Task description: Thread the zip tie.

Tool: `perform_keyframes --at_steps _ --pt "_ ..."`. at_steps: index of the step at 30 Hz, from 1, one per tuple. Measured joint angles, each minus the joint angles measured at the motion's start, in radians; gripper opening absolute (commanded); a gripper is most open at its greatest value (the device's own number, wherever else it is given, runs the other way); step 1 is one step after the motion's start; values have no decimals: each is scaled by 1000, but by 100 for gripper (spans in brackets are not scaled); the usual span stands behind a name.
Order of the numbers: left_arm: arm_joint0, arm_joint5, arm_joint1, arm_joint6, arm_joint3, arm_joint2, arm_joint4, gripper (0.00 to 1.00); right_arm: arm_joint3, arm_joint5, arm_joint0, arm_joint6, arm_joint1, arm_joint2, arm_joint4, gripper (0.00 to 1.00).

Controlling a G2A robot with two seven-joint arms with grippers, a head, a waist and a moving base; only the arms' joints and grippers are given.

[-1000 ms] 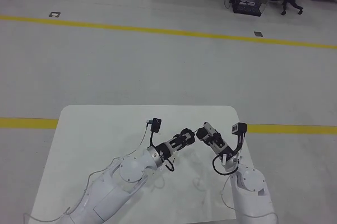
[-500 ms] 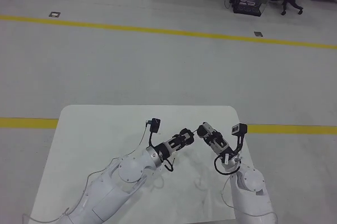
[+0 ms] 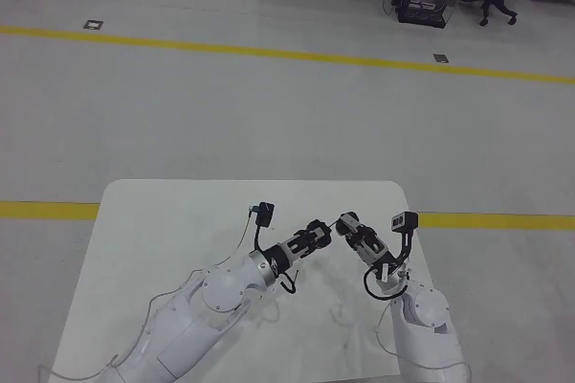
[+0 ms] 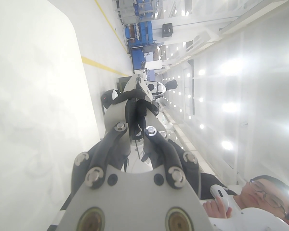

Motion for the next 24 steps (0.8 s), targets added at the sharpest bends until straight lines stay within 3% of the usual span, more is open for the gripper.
perform_keyframes --at_steps 11,19,24 --pt "-6 2 0 1 4 5 -3 0 0 0 0 5 -3 9 3 6" --pt "-8 3 -1 6 8 9 -3 0 2 0 1 13 -6 13 6 16" --pt "-10 1 -1 7 9 11 -4 0 3 0 2 20 -7 15 5 14"
